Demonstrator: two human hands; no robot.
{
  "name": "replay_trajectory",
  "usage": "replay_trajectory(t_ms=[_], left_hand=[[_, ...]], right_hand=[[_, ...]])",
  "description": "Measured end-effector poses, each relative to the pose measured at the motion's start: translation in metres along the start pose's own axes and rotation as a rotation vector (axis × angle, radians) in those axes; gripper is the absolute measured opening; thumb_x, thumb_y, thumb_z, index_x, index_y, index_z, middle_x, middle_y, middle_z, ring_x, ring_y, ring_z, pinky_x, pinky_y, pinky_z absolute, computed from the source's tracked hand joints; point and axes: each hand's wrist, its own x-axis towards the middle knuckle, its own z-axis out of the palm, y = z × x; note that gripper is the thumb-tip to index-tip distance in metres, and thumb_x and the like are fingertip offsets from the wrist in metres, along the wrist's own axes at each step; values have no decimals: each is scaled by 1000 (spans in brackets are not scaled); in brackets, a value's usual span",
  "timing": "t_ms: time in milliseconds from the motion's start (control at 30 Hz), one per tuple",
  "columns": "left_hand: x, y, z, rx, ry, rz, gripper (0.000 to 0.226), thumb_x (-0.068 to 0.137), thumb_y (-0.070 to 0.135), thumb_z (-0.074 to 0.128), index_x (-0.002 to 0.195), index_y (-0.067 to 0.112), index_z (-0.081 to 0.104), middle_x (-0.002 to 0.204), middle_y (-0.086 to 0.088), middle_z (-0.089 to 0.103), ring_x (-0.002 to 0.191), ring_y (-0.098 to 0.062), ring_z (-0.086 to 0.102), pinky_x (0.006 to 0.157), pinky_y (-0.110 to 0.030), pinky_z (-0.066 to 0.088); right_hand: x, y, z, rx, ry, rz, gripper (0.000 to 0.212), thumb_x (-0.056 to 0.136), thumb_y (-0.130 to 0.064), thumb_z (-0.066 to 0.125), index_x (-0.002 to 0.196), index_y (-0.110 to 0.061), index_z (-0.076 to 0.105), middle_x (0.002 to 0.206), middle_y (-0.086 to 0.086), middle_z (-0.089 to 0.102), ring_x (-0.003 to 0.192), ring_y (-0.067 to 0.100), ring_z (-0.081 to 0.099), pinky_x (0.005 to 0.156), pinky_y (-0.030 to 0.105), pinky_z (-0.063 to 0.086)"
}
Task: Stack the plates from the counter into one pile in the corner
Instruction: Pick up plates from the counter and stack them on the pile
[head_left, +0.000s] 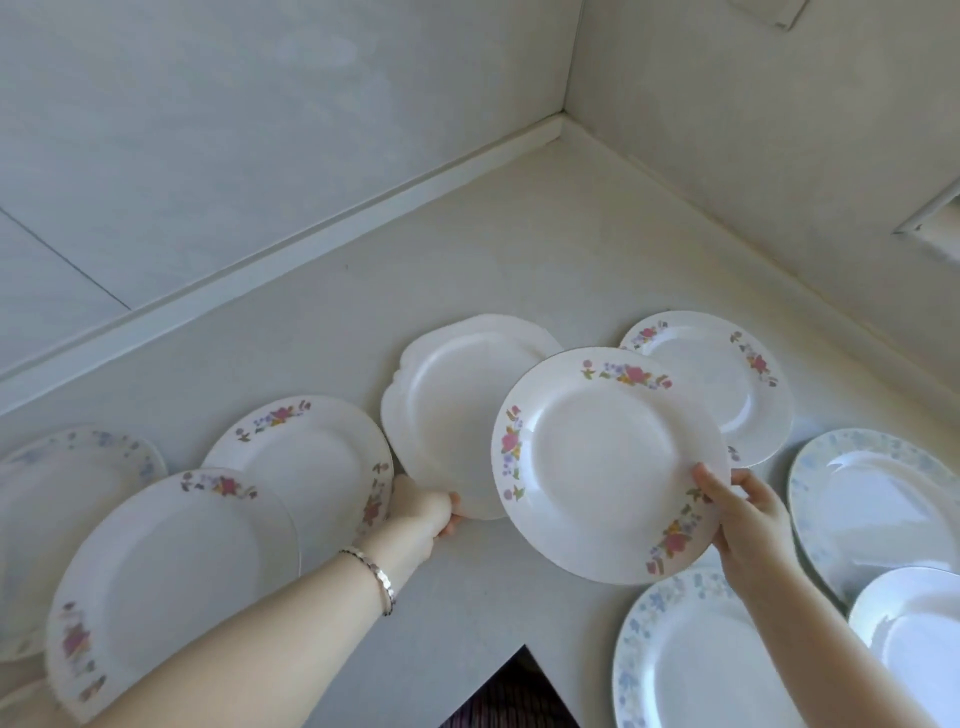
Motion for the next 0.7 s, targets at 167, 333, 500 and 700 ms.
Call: replay_trajectory(t_ms=[167, 333, 500, 700], left_hand=[[-15, -17, -16, 80, -49, 1, 23, 83, -4, 54, 101, 6, 44, 84, -7, 58, 65, -25, 57, 36, -20, 34], [-26, -23, -31, 198, -82, 31, 18, 83, -1, 53, 82, 13, 41, 80, -7, 54, 55, -20, 47, 43, -23, 36], [-37, -27, -40, 214, -124, 59, 22, 86, 0, 55, 77, 16, 42, 74, -3, 55, 72, -25, 58, 42, -22, 37], [-36, -28, -48, 242, -180, 56, 21, 88, 1, 54, 97, 14, 41, 83, -1, 54, 69, -18, 61, 39, -19, 37]], right_hand=[[0, 29, 32, -117, 56, 83, 30, 86, -14, 63, 63, -13, 43, 68, 8, 52, 58, 20, 49, 52, 29, 43], [-2, 51, 66, -86, 77, 154, 35, 88, -12, 59, 62, -13, 36, 66, 8, 51, 56, 19, 47, 52, 28, 44], [-7, 61, 75, -97, 108, 172, 31, 88, -13, 59, 65, -11, 38, 69, 11, 53, 60, 23, 51, 56, 32, 47], [-11, 62, 71, -619, -13, 65, 29, 89, -33, 55, 78, -7, 50, 81, 15, 65, 67, 28, 65, 54, 31, 54]])
